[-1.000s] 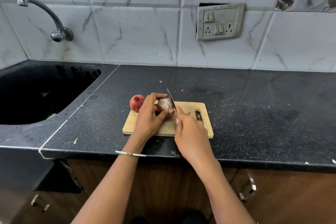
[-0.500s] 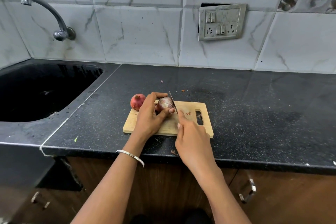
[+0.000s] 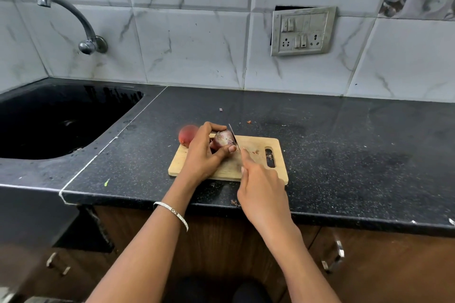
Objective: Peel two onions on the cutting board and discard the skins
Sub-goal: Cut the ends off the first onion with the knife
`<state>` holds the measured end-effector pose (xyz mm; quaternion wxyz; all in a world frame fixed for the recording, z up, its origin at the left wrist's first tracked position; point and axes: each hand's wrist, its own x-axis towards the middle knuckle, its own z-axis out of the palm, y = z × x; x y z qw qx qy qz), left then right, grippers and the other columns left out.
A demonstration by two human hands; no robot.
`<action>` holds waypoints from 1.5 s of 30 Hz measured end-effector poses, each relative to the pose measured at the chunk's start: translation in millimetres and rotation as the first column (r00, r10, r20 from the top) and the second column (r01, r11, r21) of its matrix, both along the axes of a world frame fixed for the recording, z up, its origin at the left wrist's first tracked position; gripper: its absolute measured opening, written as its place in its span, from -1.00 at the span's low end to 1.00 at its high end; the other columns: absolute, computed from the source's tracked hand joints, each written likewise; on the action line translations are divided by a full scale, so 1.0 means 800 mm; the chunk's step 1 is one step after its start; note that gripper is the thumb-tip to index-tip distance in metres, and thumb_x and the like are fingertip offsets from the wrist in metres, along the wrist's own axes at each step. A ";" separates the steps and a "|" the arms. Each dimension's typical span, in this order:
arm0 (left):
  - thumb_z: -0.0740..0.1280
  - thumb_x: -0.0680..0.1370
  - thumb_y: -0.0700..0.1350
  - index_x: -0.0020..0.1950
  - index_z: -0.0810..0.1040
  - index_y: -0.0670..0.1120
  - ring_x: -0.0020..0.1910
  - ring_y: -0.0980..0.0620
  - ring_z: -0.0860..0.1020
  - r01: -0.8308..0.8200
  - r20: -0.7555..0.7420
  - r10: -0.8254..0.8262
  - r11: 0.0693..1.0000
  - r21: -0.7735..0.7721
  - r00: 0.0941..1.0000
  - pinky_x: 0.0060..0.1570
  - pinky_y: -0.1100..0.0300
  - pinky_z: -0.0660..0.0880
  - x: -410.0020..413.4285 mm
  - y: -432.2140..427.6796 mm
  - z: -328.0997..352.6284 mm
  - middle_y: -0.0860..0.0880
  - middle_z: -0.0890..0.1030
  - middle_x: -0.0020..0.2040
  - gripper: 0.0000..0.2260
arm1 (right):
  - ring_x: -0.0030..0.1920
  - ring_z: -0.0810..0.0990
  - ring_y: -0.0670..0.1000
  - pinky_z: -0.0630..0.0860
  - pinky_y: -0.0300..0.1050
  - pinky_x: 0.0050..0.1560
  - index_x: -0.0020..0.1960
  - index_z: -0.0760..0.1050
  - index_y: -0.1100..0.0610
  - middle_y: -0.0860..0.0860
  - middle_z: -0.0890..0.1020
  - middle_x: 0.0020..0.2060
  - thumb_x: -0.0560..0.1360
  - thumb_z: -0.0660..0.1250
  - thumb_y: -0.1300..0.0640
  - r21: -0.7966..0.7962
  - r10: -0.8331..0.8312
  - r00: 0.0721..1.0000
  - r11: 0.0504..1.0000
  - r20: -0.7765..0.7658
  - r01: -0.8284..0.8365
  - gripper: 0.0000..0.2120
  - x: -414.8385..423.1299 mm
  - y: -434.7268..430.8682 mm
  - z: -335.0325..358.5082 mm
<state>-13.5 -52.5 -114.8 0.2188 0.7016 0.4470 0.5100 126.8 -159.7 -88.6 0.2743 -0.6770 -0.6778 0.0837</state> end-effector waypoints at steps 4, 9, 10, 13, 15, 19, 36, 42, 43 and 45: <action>0.56 0.49 -0.08 0.21 0.50 -0.04 0.16 0.05 0.56 0.000 0.005 0.000 1.000 -0.004 1.000 0.16 0.01 0.56 0.000 -0.001 0.000 0.02 0.58 0.17 -0.63 | 0.16 0.57 0.21 0.46 0.05 -0.03 0.63 0.11 -0.11 0.12 0.63 0.15 0.69 0.12 0.14 0.015 -0.016 1.000 1.000 -0.011 0.016 -0.45 -0.006 0.014 0.005; 0.56 0.46 -0.05 0.21 0.50 -0.07 0.18 0.04 0.58 -0.019 0.048 0.020 1.000 -0.019 0.999 0.16 -0.08 0.57 -0.002 -0.002 -0.003 0.05 0.58 0.17 -0.60 | 0.24 0.52 0.22 0.48 0.09 0.10 0.63 0.14 -0.10 0.11 0.62 0.19 0.68 0.12 0.17 0.025 0.010 1.000 1.000 -0.028 -0.009 -0.45 -0.019 0.040 0.015; 0.57 0.46 -0.08 0.22 0.50 -0.09 0.18 0.05 0.57 -0.016 0.051 0.018 1.000 -0.023 0.999 0.17 -0.05 0.57 -0.001 -0.001 -0.003 0.06 0.58 0.17 -0.60 | 0.22 0.54 0.21 0.49 0.09 0.09 0.63 0.14 -0.10 0.10 0.62 0.19 0.68 0.12 0.15 0.041 0.013 1.000 0.999 -0.024 -0.012 -0.46 -0.016 0.036 0.012; 0.58 0.44 -0.03 0.22 0.50 -0.07 0.18 0.03 0.58 0.010 0.078 -0.005 0.998 -0.066 0.997 0.20 -0.05 0.56 -0.001 0.000 -0.002 0.05 0.58 0.18 -0.57 | 0.10 0.60 0.16 0.54 0.08 0.01 0.62 0.16 -0.14 0.07 0.66 0.10 0.70 0.10 0.09 0.060 0.029 0.998 0.998 -0.050 -0.026 -0.50 0.000 0.007 -0.003; 0.56 0.39 0.08 0.20 0.49 -0.02 0.19 0.02 0.60 0.044 0.113 -0.032 0.993 -0.105 0.993 0.23 -0.09 0.56 -0.006 0.001 -0.004 0.02 0.59 0.20 -0.52 | 0.04 0.62 0.11 0.55 0.04 0.00 0.59 0.23 -0.18 0.02 0.68 0.06 0.71 0.09 0.06 0.038 0.065 0.992 0.997 -0.112 -0.061 -0.54 0.013 -0.008 -0.005; 0.62 0.30 0.07 0.17 0.46 0.02 0.20 0.05 0.61 0.096 0.197 -0.058 0.977 -0.189 0.979 0.29 -0.08 0.53 -0.016 0.006 -0.008 -0.01 0.62 0.19 -0.45 | -0.44 0.60 0.04 0.46 -0.15 -0.47 0.32 0.47 -0.22 0.06 0.67 -0.28 0.71 0.11 0.10 0.029 0.110 0.813 0.993 -0.571 -0.115 -0.68 0.037 0.001 0.019; 0.59 0.31 0.13 0.30 0.41 0.06 0.27 0.05 0.57 0.085 0.080 -0.071 0.978 -0.188 0.994 0.32 -0.08 0.51 -0.026 -0.002 0.005 0.05 0.56 0.23 -0.36 | -0.50 0.38 -0.04 0.26 -0.24 -0.61 0.51 0.35 -0.19 0.06 0.48 -0.40 0.69 0.19 0.22 -0.047 0.069 0.381 0.957 -0.922 -0.288 -0.52 0.011 0.084 0.007; 0.63 0.34 0.07 0.28 0.39 0.00 0.25 0.04 0.58 0.088 0.044 -0.081 0.977 -0.194 0.996 0.32 -0.07 0.50 -0.018 0.005 -0.003 0.01 0.60 0.20 -0.36 | -0.51 0.41 -0.02 0.32 -0.21 -0.61 0.50 0.39 -0.16 0.08 0.51 -0.41 0.67 0.22 0.24 0.000 0.121 0.446 0.965 -0.887 -0.262 -0.52 0.006 0.080 -0.005; 0.61 0.31 0.13 0.27 0.40 0.03 0.25 0.02 0.59 0.094 0.052 -0.084 0.973 -0.211 0.995 0.33 -0.09 0.50 -0.019 0.006 -0.004 0.00 0.61 0.21 -0.36 | -0.51 0.41 -0.01 0.32 -0.21 -0.61 0.50 0.39 -0.15 0.08 0.51 -0.41 0.67 0.22 0.24 0.004 0.126 0.454 0.966 -0.882 -0.260 -0.53 0.006 0.080 -0.006; 0.61 0.31 0.14 0.27 0.42 0.04 0.26 0.03 0.60 0.095 0.052 -0.085 0.971 -0.221 0.995 0.33 -0.10 0.50 -0.020 0.007 -0.006 0.01 0.62 0.21 -0.37 | -0.51 0.41 -0.02 0.32 -0.21 -0.61 0.50 0.39 -0.13 0.07 0.51 -0.42 0.67 0.21 0.24 0.005 0.127 0.467 0.968 -0.875 -0.252 -0.53 0.005 0.082 -0.007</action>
